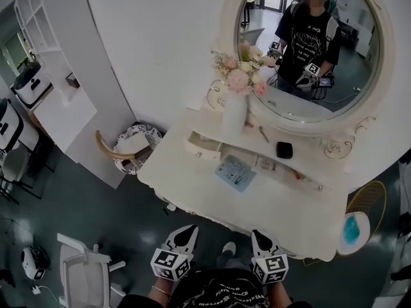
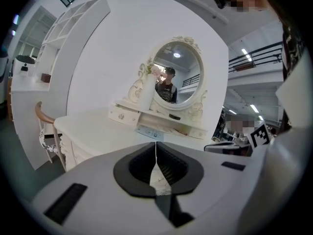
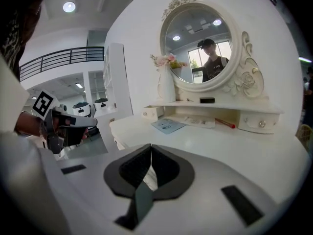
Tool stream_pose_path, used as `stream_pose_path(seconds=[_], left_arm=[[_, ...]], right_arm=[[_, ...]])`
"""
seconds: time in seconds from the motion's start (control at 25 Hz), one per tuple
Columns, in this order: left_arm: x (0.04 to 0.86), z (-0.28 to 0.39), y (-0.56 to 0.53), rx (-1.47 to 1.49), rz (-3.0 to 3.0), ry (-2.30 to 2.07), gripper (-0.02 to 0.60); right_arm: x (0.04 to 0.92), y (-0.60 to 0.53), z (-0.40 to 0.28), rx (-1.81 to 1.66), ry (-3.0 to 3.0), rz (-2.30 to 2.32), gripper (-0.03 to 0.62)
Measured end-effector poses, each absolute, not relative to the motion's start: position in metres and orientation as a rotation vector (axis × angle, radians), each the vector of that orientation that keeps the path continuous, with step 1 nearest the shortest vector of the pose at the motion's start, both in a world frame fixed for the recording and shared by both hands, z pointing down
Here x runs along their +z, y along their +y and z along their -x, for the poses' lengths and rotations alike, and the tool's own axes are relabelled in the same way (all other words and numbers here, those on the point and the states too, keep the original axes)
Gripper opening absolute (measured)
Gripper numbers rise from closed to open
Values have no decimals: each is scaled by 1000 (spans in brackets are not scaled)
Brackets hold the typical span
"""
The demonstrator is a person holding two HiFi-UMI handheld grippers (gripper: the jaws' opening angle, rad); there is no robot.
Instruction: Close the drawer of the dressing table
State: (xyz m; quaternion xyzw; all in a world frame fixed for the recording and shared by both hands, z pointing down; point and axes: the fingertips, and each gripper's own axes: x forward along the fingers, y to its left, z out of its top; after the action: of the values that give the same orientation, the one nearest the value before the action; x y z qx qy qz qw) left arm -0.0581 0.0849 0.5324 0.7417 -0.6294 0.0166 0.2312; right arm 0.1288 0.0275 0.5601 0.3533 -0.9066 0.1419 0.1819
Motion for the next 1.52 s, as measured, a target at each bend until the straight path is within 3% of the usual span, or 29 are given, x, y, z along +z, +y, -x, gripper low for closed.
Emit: stream_pose_path(seconds=[0.6, 0.8, 1.52], left_arm=[[532, 59, 6, 41, -1899, -1908, 18], [532, 64, -13, 33, -1858, -1958, 18], [528, 136, -91, 178, -1895, -1961, 20]], right_arm=[[549, -70, -118, 348, -2656, -788, 12], [554, -90, -118, 478, -2675, -764, 12], [558, -120, -98, 602, -2596, -853, 11]])
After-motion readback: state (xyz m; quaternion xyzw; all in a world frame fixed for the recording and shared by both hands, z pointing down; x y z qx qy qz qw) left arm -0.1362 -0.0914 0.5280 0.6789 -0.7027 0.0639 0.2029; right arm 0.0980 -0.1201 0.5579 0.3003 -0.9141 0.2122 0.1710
